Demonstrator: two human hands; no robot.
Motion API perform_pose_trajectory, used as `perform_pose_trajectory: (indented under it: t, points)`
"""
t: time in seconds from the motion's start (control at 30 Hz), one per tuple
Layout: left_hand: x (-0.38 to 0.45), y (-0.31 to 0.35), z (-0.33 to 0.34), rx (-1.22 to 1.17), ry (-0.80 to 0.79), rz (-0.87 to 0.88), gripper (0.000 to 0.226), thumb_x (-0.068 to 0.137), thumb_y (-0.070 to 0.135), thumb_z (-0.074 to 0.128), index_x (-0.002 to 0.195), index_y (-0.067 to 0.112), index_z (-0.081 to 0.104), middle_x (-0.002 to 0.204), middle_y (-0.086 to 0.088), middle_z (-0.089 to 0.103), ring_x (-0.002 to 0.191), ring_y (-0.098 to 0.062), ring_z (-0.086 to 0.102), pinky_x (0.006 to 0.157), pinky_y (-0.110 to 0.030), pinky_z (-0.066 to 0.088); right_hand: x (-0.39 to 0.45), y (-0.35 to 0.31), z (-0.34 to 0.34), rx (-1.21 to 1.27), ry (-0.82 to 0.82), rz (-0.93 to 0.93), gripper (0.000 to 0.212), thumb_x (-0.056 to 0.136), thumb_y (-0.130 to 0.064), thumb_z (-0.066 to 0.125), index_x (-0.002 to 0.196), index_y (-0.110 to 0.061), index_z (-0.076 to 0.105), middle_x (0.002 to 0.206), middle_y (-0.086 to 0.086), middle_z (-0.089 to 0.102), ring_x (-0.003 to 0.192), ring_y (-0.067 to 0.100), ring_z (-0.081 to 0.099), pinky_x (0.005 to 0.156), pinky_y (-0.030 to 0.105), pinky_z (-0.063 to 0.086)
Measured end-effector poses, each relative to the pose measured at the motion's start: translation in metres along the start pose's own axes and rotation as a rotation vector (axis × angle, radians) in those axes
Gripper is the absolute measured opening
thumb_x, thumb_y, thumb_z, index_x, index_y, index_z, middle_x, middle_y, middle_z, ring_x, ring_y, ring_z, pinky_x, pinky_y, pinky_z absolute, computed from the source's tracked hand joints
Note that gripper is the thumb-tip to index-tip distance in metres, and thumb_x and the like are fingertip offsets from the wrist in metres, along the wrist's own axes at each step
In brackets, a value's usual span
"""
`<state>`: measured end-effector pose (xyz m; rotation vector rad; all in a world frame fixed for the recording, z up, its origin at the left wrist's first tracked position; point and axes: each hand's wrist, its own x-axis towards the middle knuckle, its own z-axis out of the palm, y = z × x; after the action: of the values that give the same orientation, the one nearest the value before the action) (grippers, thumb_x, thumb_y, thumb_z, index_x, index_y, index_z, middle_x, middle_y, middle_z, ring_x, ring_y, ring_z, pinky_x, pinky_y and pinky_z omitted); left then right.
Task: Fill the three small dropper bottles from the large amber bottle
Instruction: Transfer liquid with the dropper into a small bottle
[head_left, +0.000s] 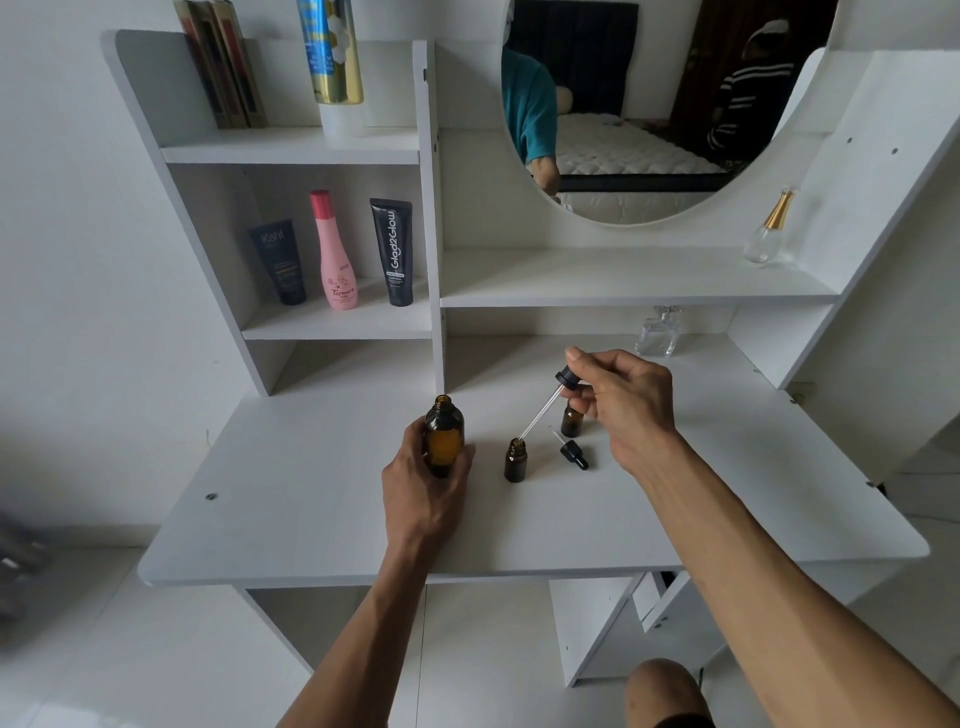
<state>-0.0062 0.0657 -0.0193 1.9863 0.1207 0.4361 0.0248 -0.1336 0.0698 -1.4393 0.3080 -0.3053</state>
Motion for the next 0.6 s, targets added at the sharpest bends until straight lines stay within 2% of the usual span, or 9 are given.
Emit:
perform_pose_trajectory:
  t: [0.6]
  points:
    - [0.0018,-0.0062,0.0012,-0.002,0.011,0.009,0.042,0.083,0.035,0.077,0.12,0.025,0.059,0.094,0.01,0.067,0.081,-0.014,0.065,0.062,0.0,0.038,-0.0006,-0.0026,0.0006,-0.043,-0.008,-0.022,0.019,0.083,-0.022,0.082,0.078,-0.009,0.069,0.082,0.013,0.074,0.068,0.024,0.074,0.059,0.027,0.056]
